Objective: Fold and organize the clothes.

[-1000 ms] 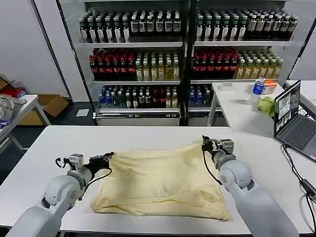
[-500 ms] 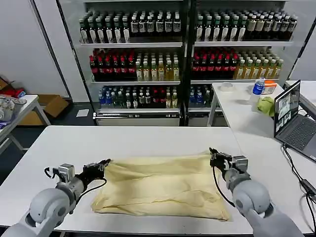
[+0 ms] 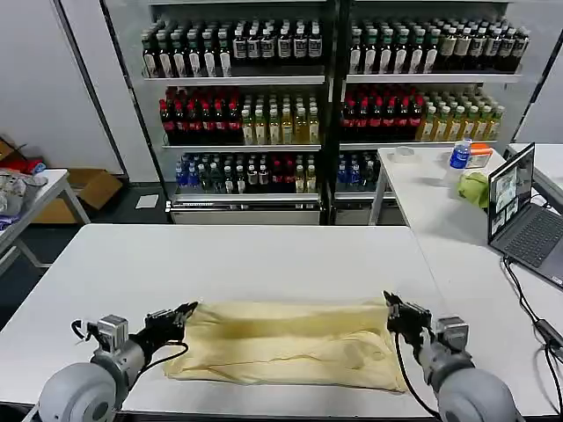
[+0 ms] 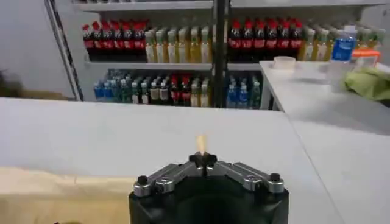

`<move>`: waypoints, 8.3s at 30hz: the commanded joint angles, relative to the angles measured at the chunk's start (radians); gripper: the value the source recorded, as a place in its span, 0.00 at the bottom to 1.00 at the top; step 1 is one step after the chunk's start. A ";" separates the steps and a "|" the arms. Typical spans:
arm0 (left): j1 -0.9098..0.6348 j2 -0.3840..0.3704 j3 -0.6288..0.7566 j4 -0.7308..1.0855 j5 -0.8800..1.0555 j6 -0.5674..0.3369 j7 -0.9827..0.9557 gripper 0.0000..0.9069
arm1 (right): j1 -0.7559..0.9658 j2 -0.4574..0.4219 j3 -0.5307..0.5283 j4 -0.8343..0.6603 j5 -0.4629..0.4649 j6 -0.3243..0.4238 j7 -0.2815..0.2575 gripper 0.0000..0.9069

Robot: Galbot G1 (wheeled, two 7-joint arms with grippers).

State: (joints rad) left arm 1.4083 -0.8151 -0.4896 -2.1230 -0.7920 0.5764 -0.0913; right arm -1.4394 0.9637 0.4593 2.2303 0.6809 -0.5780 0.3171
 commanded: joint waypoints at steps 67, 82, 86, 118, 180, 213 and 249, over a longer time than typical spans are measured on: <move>0.199 -0.464 0.027 0.050 0.223 -0.191 -0.175 0.01 | -0.220 0.084 0.066 0.124 -0.171 0.060 0.023 1.00; 0.195 -0.432 -0.099 0.025 0.085 -0.191 -0.179 0.01 | -0.213 0.081 0.080 0.125 -0.151 0.060 0.029 1.00; 0.214 -0.387 -0.178 0.000 0.065 -0.188 -0.176 0.01 | -0.206 0.079 0.079 0.122 -0.146 0.059 0.029 1.00; 0.166 -0.225 -0.045 -0.225 0.443 -0.169 -0.120 0.01 | -0.170 0.053 0.053 0.081 -0.132 0.059 0.032 1.00; 0.191 -0.238 -0.149 -0.251 0.087 -0.185 -0.117 1.00 | -0.098 0.076 0.014 0.024 -0.124 0.055 0.026 1.00; 0.079 -0.256 -0.121 0.093 -0.375 -0.028 -0.138 1.00 | -0.148 0.079 0.044 0.059 -0.140 0.054 0.023 1.00; -0.045 -0.331 -0.078 0.243 -0.507 -0.031 -0.067 1.00 | -0.207 0.097 0.093 0.109 -0.156 0.051 0.023 1.00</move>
State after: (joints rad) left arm 1.3754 -1.1378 -0.5727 -1.9080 -1.2775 0.5427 -0.1624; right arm -1.6437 1.0595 0.5505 2.3364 0.5257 -0.5267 0.3392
